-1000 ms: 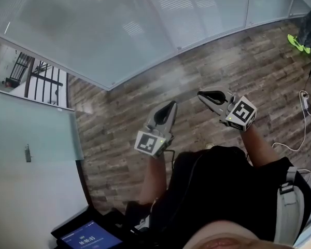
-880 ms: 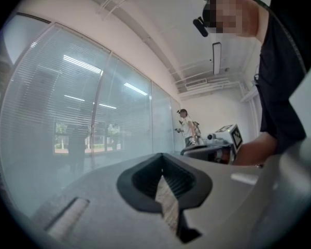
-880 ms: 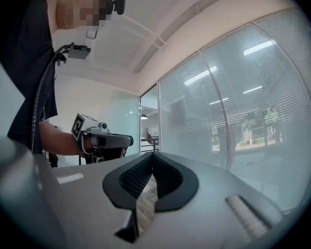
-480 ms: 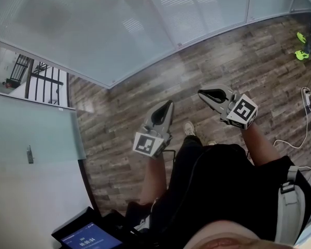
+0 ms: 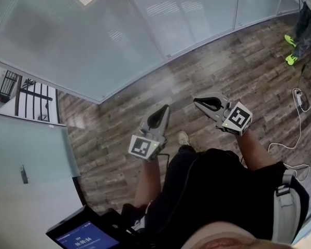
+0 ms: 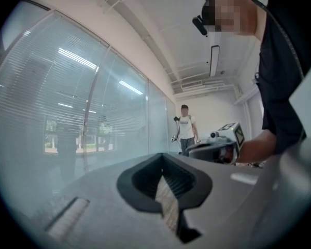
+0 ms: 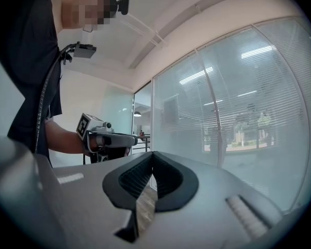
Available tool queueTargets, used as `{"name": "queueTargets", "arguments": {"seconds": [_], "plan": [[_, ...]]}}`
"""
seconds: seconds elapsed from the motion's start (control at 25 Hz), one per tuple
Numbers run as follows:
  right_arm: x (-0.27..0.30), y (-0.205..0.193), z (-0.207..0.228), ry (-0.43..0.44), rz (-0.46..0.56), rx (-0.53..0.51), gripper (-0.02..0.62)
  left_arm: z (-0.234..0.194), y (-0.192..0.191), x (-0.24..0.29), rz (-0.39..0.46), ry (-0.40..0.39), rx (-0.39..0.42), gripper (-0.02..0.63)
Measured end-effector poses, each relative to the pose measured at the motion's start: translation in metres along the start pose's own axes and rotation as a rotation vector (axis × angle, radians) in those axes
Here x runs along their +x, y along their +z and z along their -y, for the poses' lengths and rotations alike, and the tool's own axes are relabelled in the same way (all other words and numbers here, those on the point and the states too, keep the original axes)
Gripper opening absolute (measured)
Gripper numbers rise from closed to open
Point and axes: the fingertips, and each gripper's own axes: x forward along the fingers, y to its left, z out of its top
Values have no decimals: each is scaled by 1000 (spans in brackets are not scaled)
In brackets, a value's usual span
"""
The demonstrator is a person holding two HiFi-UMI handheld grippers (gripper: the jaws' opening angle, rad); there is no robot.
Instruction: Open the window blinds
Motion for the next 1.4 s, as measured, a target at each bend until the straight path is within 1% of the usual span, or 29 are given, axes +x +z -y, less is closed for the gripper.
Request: {"name": "queueTargets", "arguments": {"seconds": [0.12,0.24,0.4,0.56,0.68,0.8,0.96,1.04,1.2,1.32,1.4], "plan": [[20,3,14,-23,7,1,6,-21,1,8,5,-23,8,3],[42,10,29,-36,5,-21,6,-46,5,18,15,-44,5,3],[60,13,36,-61,12,-30,6,-62,7,18,25,-75,13,3],[93,13,54,-74,-9,-45,6,-94,6,25,46,-111,-8,3],[110,13,60,-82,-21,-51,6,-114,3,28,41,-108,-1,3],[126,15,70,-104,-23,-59,6,-134,6,28,62,-108,-4,3],[151,13,82,-132,-26,-52,6,-166,0,26,74,-98,-28,3],[164,13,87,-137,-26,-62,6,-181,-2,24,81,-86,-35,3],[188,12,98,-155,-26,-79,6,-205,-11,22,78,-88,-55,3],[203,8,96,-148,-45,-100,6,-214,-15,17,91,-96,-54,3],[211,5,91,-135,-57,-97,6,-220,-16,13,95,-96,-57,3]]}}
